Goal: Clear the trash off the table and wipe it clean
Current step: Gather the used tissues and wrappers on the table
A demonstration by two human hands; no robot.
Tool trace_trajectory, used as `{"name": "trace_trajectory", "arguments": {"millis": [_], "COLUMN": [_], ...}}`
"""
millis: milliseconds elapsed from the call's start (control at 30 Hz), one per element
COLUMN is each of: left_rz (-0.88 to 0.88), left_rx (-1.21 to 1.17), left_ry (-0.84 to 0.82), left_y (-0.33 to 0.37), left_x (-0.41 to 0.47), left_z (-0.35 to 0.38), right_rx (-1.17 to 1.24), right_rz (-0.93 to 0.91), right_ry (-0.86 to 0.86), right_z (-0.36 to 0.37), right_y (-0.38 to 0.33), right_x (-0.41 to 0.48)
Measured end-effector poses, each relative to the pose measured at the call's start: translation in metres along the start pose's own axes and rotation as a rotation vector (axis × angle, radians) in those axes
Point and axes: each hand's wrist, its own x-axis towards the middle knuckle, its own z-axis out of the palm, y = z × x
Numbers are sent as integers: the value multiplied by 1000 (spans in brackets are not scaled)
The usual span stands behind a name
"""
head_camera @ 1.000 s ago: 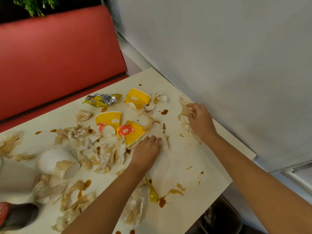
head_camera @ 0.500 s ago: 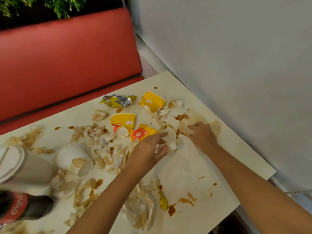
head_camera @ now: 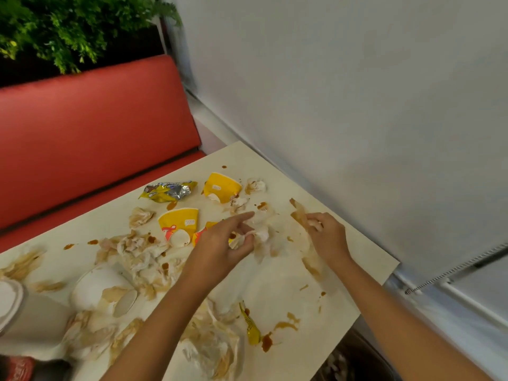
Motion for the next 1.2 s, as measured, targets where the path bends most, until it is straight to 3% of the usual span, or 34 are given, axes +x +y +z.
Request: {"name": "trace_trajectory", "arguments": {"millis": [233,633,900,1200], "left_rz": [78,196,121,-203], "left_rx": [-61,-276,-344,-393], "left_ry": [-37,-382,-610,-744], "left_y": [38,108,126,90], "left_x": [15,-20,-60,-120], "left_z": [-2,94,184,318], "right_rx": [127,303,371,330], "right_rz": [6,262,448,636], "right_ry": [220,550,653,736], "right_z": [-55,-144,-151,-111], "right_y": [-17,49,133,255], "right_x": [-34,-138,-199,-221]}}
